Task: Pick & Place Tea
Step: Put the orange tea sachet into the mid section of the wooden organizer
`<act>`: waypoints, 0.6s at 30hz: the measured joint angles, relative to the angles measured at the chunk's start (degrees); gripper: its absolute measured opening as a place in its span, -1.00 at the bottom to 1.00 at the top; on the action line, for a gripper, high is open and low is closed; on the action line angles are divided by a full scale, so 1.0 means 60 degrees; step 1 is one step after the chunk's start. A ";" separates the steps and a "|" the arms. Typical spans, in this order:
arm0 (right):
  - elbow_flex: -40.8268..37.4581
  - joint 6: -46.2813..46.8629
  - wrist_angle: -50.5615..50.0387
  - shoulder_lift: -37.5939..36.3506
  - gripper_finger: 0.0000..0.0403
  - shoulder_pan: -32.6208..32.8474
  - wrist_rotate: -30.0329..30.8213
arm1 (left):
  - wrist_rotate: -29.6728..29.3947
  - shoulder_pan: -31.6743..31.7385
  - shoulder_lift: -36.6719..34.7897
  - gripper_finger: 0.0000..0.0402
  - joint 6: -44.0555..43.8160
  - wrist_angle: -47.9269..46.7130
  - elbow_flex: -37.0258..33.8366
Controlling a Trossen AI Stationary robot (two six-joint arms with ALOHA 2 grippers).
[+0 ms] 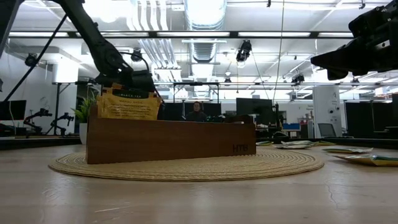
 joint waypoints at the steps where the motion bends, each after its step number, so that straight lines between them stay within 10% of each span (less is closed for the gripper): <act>1: 0.0001 0.0000 0.0001 0.0000 -0.96 0.0000 0.0000 | 0.0045 0.0000 0.0000 -0.95 0.0055 -0.0007 -0.0001; 18: -0.0001 0.0000 0.0001 0.0004 -0.96 0.0000 0.0000 | 0.0347 -0.0548 -0.0434 -1.00 0.0722 -0.0802 0.0311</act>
